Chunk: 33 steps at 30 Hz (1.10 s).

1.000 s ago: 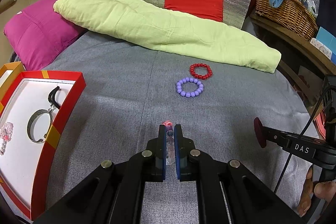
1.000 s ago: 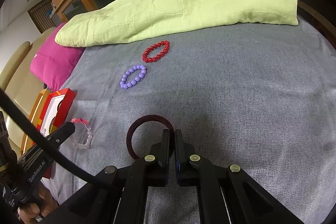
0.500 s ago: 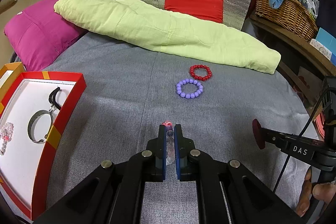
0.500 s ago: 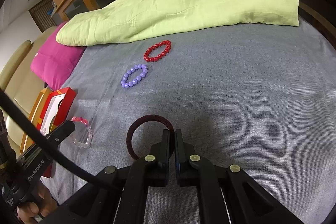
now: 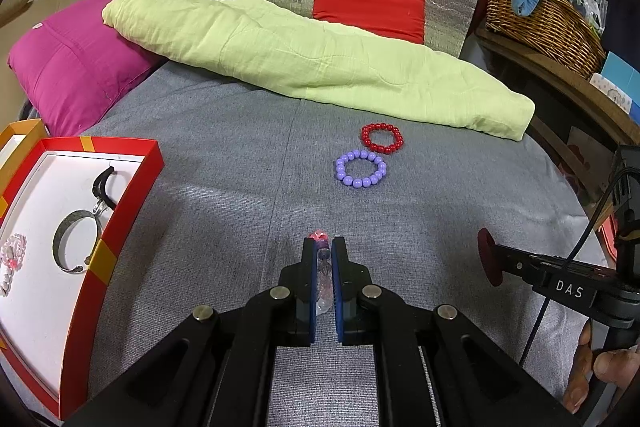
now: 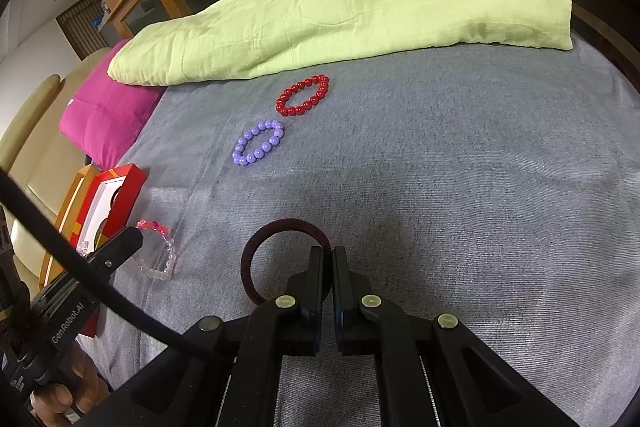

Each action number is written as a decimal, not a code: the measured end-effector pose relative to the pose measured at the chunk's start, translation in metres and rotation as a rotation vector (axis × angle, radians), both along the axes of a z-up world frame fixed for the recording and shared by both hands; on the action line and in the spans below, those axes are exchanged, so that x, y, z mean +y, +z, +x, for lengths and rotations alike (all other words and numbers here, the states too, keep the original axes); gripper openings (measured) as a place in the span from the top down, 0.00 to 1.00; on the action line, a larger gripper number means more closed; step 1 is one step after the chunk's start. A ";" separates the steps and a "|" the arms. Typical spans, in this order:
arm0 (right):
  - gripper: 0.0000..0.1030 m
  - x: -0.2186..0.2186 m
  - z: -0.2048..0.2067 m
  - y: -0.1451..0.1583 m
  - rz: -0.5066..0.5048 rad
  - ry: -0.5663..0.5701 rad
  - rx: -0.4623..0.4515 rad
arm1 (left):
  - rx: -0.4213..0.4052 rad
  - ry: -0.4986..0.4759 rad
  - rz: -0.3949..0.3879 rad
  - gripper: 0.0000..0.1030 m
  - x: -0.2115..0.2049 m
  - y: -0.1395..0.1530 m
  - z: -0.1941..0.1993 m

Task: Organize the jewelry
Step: 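Lift the pink bracelet with the left tool while the right tool lifts the dark red bangle, then carry both bracelets over the red box and open both tools to release them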

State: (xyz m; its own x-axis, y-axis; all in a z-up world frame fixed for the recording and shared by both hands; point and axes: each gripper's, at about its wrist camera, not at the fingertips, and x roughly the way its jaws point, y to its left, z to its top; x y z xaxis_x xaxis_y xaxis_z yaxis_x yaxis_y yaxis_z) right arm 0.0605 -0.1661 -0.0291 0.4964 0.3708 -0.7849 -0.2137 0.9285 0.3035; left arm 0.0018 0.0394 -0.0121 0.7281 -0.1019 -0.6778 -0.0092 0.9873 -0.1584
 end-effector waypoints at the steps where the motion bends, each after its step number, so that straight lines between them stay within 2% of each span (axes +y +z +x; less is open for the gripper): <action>1: 0.96 0.000 0.000 0.000 0.001 0.000 0.000 | -0.001 0.000 0.001 0.93 0.000 0.000 0.000; 22: 0.96 0.005 0.000 -0.001 -0.012 0.021 -0.011 | -0.014 0.006 -0.008 0.93 0.004 0.005 -0.003; 33: 0.96 0.012 -0.004 0.004 -0.006 0.040 -0.018 | -0.039 0.042 -0.027 0.93 0.019 0.014 -0.009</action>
State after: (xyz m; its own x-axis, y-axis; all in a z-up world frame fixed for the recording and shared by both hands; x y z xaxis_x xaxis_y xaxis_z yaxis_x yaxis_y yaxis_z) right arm 0.0564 -0.1537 -0.0256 0.4950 0.3859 -0.7785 -0.2564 0.9209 0.2934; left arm -0.0075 0.0582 0.0022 0.7580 -0.0882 -0.6462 -0.0440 0.9816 -0.1856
